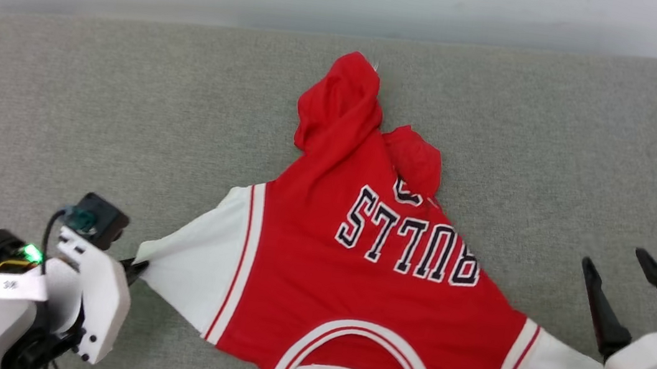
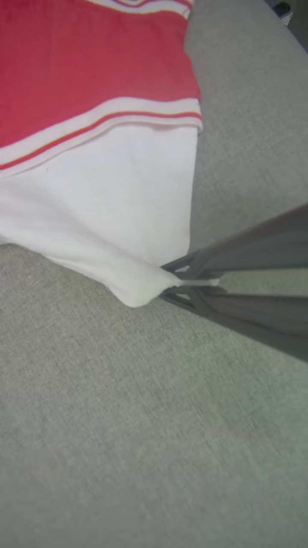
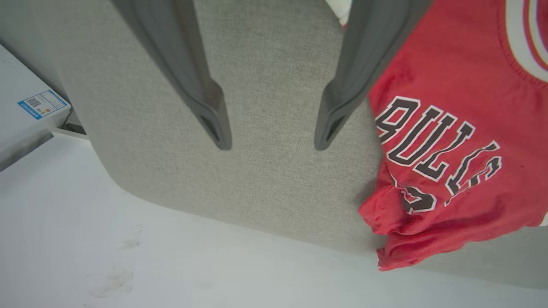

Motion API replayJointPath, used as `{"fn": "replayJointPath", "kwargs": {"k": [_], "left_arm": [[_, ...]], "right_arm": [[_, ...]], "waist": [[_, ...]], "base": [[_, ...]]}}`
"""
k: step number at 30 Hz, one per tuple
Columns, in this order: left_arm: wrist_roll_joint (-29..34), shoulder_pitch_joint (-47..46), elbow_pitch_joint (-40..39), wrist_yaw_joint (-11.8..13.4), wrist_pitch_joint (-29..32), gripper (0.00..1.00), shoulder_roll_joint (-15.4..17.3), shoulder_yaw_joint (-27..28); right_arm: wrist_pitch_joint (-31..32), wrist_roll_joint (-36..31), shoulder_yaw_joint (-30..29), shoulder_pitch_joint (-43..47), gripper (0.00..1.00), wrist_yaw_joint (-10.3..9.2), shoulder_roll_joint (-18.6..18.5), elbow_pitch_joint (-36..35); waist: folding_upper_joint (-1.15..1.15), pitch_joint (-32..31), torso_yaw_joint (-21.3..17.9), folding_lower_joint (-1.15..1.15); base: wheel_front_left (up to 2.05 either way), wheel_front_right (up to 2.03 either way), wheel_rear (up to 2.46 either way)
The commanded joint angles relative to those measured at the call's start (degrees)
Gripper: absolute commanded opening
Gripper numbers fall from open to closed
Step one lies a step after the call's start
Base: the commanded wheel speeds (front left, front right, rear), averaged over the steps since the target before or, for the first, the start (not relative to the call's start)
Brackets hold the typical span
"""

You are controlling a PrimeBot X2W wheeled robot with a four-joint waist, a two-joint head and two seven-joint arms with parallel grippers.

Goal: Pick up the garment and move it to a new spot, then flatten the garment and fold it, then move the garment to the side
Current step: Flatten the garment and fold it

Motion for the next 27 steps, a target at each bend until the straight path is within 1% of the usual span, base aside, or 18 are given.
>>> {"fn": "replayJointPath", "kwargs": {"k": [1, 4, 9, 13, 16, 20, 22, 23, 27], "left_arm": [[-0.58, 0.89, -0.47, 0.63, -0.44, 0.0, 0.4, 0.44], [-1.85, 4.52, -3.29, 3.21, -2.26, 0.0, 2.17, 1.82], [-3.66, 8.66, -7.71, 6.69, -4.31, 0.0, 4.24, 3.62], [-3.63, 10.13, -10.2, 8.45, -4.87, 0.0, 5.62, 4.39], [-3.43, 10.57, -11.6, 9.1, -4.93, 0.0, 6.09, 4.47], [-2.88, 9.62, -12.83, 9.61, -4.76, 0.0, 5.68, 4.32], [-2.51, 9.0, -13.22, 9.7, -4.74, 0.0, 5.45, 4.19], [-2.24, 8.7, -13.34, 9.73, -4.72, 0.0, 5.31, 4.14], [-1.64, 7.85, -13.56, 9.8, -5.02, 0.0, 4.8, 4.1]], "right_arm": [[0.61, 0.47, 0.06, 1.05, 1.0, -0.09, -0.63, -0.36], [4.94, 1.77, 1.2, 3.9, 1.0, -0.08, -3.2, -1.83], [15.18, 5.74, 3.85, 8.09, 1.0, -0.09, -8.04, -4.89], [23.9, 9.14, 5.61, 10.39, 1.0, -0.09, -12.78, -6.0], [28.24, 11.15, 6.2, 10.91, 1.0, -0.09, -15.28, -5.68], [31.48, 12.35, 6.93, 10.68, 1.0, -0.09, -17.42, -4.18], [31.85, 13.22, 7.23, 10.12, 1.0, -0.09, -17.11, -2.94], [31.92, 12.88, 7.61, 9.82, 1.0, -0.09, -17.61, -2.35], [30.65, 12.97, 9.04, 7.94, 1.0, -0.09, -16.89, 1.46]], "waist": [[0.0, -0.7, 0.51, -0.01], [0.0, -1.56, 0.97, -0.01], [0.0, -2.5, 1.47, -0.01], [0.0, -2.59, 1.77, -0.01], [0.0, -2.18, 2.07, -0.01], [0.0, -1.15, 2.82, -0.01], [0.0, -0.51, 3.18, -0.01], [0.0, -0.13, 3.38, -0.01], [0.0, 1.34, 3.79, -0.01]], "base": [[0.0, 0.0, 0.0], [0.0, 0.0, 0.0], [0.0, 0.0, 0.0], [0.0, 0.0, 0.0], [0.0, 0.0, 0.0], [0.0, 0.0, 0.0], [0.0, 0.0, 0.0], [0.0, 0.0, 0.0], [0.0, 0.0, 0.0]]}}
